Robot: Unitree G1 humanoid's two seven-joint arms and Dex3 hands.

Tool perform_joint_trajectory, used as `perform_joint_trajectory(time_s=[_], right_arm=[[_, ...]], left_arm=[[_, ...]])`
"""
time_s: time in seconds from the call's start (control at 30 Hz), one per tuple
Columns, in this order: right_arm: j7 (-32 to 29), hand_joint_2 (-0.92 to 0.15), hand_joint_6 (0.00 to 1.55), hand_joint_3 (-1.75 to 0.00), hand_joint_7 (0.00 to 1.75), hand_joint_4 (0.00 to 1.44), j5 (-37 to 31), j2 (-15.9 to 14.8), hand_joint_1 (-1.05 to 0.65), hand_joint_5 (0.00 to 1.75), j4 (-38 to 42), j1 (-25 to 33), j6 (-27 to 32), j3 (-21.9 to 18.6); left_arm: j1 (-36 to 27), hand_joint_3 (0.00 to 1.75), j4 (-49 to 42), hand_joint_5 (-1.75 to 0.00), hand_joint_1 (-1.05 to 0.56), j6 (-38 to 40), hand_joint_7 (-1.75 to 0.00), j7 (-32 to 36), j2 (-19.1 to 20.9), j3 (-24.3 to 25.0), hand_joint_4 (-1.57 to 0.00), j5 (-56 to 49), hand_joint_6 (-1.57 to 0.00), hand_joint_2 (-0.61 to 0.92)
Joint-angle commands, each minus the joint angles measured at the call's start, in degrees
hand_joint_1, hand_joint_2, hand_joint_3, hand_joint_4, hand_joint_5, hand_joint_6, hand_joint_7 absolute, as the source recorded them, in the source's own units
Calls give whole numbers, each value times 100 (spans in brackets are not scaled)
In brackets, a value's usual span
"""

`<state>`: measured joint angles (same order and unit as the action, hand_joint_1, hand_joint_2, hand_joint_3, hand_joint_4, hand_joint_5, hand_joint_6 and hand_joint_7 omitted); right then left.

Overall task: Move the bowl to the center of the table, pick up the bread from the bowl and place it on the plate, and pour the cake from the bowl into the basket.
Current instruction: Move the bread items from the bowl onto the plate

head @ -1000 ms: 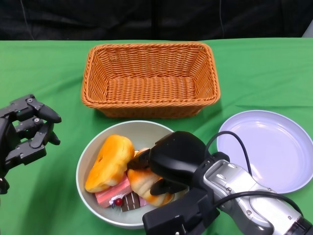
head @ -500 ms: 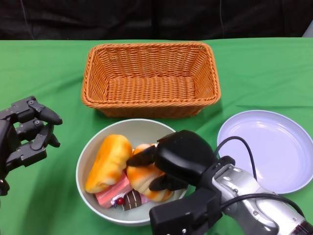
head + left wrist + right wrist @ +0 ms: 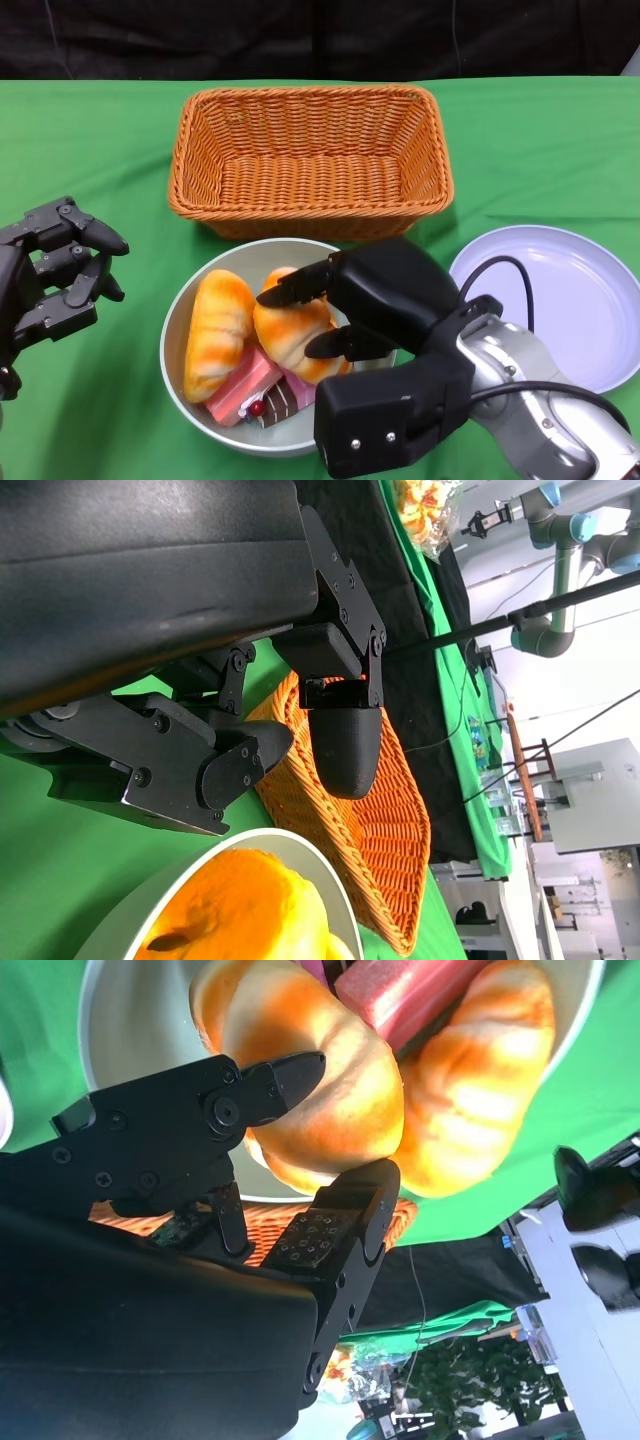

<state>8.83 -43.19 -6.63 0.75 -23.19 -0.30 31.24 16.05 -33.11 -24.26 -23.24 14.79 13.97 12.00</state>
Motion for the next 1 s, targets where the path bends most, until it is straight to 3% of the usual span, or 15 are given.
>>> perform_joint_trajectory(time_s=[0.03, 0.1, 0.23, 0.3, 0.47, 0.5, 0.53, 0.6, 0.67, 0.77, 1.0], right_arm=[[266, -86, 119, 0, 4, 87, 148, -66, -20, 131, -360, 105, 212, -173], [317, -88, 123, 0, 5, 82, 211, -70, -16, 150, -486, 146, 228, -231], [189, -92, 128, -3, 8, 75, 427, -98, -13, 172, -528, 237, 11, -365], [147, -92, 122, -3, 4, 82, 527, -127, -15, 149, -549, 262, -96, -437], [110, -92, 117, -7, 0, 84, 659, -194, -19, 136, -792, 380, -125, -681], [85, -92, 110, -6, 0, 86, 689, -186, -19, 124, -843, 415, -131, -728], [49, -92, 109, -6, 1, 87, 745, -190, -18, 123, -909, 453, -167, -802], [57, -92, 116, -7, 6, 79, 930, -185, -17, 149, -1042, 522, -166, -952], [124, -92, 119, -7, 8, 75, 1091, -180, -16, 158, -1200, 587, -73, -1097], [214, -92, 118, -7, 8, 77, 1245, -181, -13, 148, -1393, 658, 70, -1244], [267, -92, 122, -16, 10, 80, 1661, -246, -15, 149, -1603, 819, 109, -1630]], left_arm=[[33, 90, -51, -161, 3, -65, -132, 49, 48, 30, -69, 14, -71, 70], [33, 90, -49, -161, 4, -73, -132, 41, 46, 29, -70, 18, -71, 71], [41, 88, -67, -160, 3, -88, -131, 58, 59, 20, -70, -14, -71, 71], [43, 88, -58, -160, 3, -58, -131, 65, 55, 19, -70, -9, -71, 71], [53, 88, -71, -160, 4, -57, -131, 71, 42, 24, -70, -1, -72, 71], [61, 88, -88, -160, 4, -74, -132, 51, 41, 25, -70, 9, -71, 71], [67, 88, -104, -160, 4, -91, -132, 33, 45, 24, -70, 11, -71, 71], [75, 88, -110, -160, 3, -80, -132, 46, 43, 22, -69, 5, -71, 71], [82, 88, -115, -160, 2, -79, -132, 68, 39, 19, -70, -6, -71, 71], [90, 88, -123, -160, 3, -88, -132, 86, 34, 16, -70, -19, -72, 70], [124, 87, -245, -159, 4, -138, -130, 91, 48, 25, -69, -51, -71, 71]])
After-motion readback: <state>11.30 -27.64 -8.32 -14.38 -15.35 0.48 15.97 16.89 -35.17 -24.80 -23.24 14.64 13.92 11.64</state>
